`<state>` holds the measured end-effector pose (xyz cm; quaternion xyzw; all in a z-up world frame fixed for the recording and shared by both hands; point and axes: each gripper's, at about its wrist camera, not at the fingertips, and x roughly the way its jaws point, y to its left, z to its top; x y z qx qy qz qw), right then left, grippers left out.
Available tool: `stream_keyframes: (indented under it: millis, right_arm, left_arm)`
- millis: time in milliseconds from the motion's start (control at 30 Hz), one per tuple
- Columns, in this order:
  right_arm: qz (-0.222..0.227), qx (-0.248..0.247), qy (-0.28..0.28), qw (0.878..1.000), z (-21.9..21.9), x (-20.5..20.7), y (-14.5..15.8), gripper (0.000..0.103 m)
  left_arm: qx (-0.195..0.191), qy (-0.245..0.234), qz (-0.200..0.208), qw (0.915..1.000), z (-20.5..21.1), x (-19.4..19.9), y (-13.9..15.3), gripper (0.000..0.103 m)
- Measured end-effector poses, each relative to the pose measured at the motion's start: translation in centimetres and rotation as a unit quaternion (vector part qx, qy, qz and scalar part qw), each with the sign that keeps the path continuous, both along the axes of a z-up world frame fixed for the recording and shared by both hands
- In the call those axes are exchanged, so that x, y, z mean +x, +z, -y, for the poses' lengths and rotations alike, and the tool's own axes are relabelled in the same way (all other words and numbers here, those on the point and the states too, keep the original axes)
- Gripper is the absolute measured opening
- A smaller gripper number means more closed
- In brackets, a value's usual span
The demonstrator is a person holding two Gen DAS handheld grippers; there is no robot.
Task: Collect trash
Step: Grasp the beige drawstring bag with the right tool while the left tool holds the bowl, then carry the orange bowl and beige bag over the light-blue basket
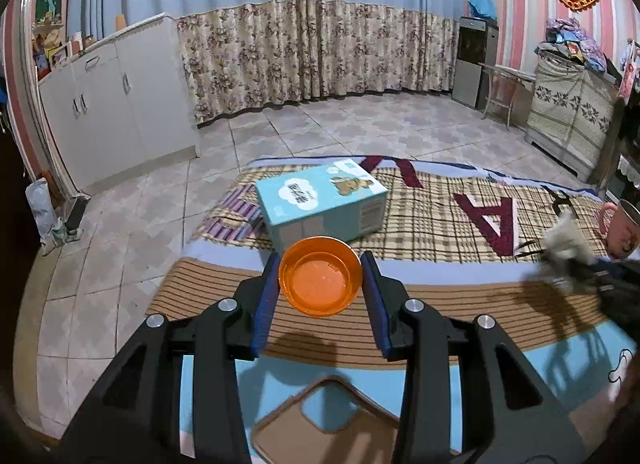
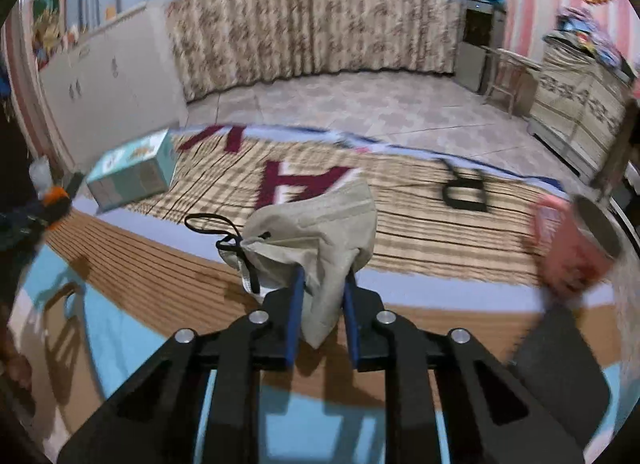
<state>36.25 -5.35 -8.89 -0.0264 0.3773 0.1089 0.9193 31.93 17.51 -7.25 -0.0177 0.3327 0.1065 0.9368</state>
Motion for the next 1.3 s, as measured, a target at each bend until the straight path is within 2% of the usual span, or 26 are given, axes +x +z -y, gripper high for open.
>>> stream_keyframes:
  millis: [167,333,500,700,967,1300]
  right_arm:
    - [0.031,-0.006,-0.043,0.999,7.6,-4.7,2.9,0.019]
    - [0.063,-0.009,-0.105,0.992,16.1,-9.8,5.9,0.019]
    - [0.082,-0.027,-0.15,0.985,22.8,-13.9,7.7,0.019]
    - [0.082,-0.008,-0.201,0.976,29.8,-17.7,7.9,0.019]
    - [0.079,0.009,-0.245,0.966,35.1,-20.4,6.8,0.019]
    - [0.083,0.012,-0.278,0.957,40.4,-22.7,6.7,0.019]
  left_arm:
    - [0.011,-0.023,-0.001,0.9997,2.5,-0.3,0.0,0.039]
    - [0.005,-0.071,0.009,0.9974,6.7,-2.0,1.0,0.039]
    - [-0.005,-0.116,0.037,0.9925,12.0,-4.1,3.8,0.039]
    - [0.0,-0.178,0.06,0.9822,19.8,-6.4,6.9,0.039]
    - [-0.011,-0.236,0.066,0.9694,28.3,-8.5,8.4,0.039]
    - [0.004,-0.297,0.061,0.953,37.4,-10.6,7.8,0.039]
